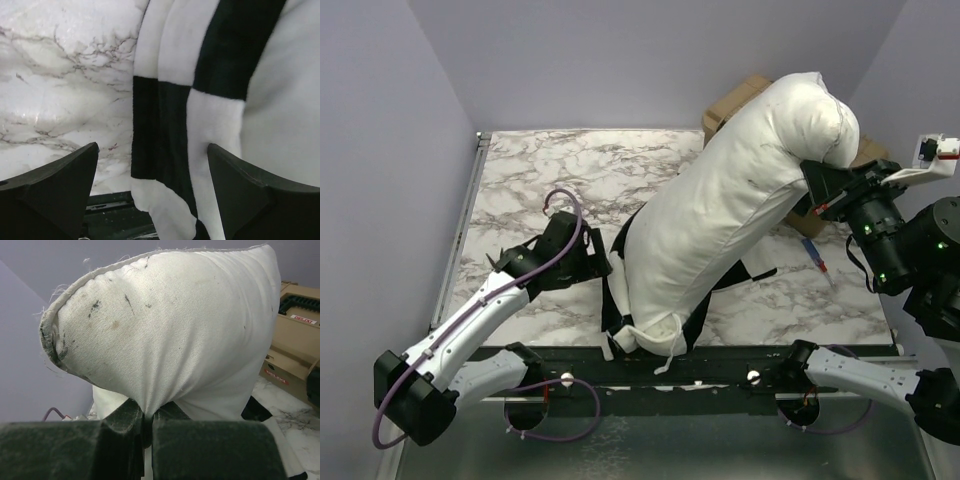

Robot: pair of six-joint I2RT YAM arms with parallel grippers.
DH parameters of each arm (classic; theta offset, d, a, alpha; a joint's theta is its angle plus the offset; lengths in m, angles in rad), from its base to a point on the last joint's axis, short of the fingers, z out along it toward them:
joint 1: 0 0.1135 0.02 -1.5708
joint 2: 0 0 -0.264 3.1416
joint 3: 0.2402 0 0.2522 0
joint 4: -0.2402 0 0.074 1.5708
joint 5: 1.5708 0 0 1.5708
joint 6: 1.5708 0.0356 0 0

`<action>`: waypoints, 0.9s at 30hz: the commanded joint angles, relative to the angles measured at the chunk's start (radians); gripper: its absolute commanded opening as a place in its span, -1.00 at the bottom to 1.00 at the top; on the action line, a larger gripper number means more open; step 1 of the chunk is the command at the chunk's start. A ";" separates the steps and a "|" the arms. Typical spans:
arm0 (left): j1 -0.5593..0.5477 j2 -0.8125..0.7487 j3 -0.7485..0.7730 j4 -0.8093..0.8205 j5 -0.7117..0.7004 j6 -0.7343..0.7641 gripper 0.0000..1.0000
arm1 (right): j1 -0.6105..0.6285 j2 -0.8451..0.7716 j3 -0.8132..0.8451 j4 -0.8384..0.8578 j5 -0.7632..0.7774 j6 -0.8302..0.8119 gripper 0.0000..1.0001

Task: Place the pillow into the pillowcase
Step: Stuff the pillow into the pillowcase.

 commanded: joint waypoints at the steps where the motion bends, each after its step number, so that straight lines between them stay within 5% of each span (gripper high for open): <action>1: 0.062 -0.085 -0.077 -0.007 0.060 -0.117 0.81 | -0.005 -0.014 0.063 -0.006 0.096 0.016 -1.00; 6: 0.080 -0.114 -0.224 0.029 0.094 -0.207 0.79 | -0.005 -0.044 0.044 -0.016 0.152 0.026 -1.00; 11: 0.082 -0.107 -0.372 0.252 0.227 -0.242 0.75 | -0.005 -0.060 0.044 -0.037 0.168 0.028 -1.00; 17: 0.073 0.025 -0.495 0.717 0.425 -0.292 0.85 | -0.005 -0.080 0.028 -0.022 0.167 0.031 -1.00; 22: 0.003 0.258 -0.467 0.802 0.382 -0.300 0.85 | -0.005 -0.077 0.020 -0.024 0.153 0.043 -1.00; 24: -0.050 0.339 -0.453 0.823 0.319 -0.326 0.67 | -0.005 -0.077 0.014 -0.022 0.152 0.046 -1.00; 27: -0.117 0.426 -0.432 0.849 0.217 -0.373 0.03 | -0.005 -0.077 0.016 -0.023 0.155 0.044 -1.00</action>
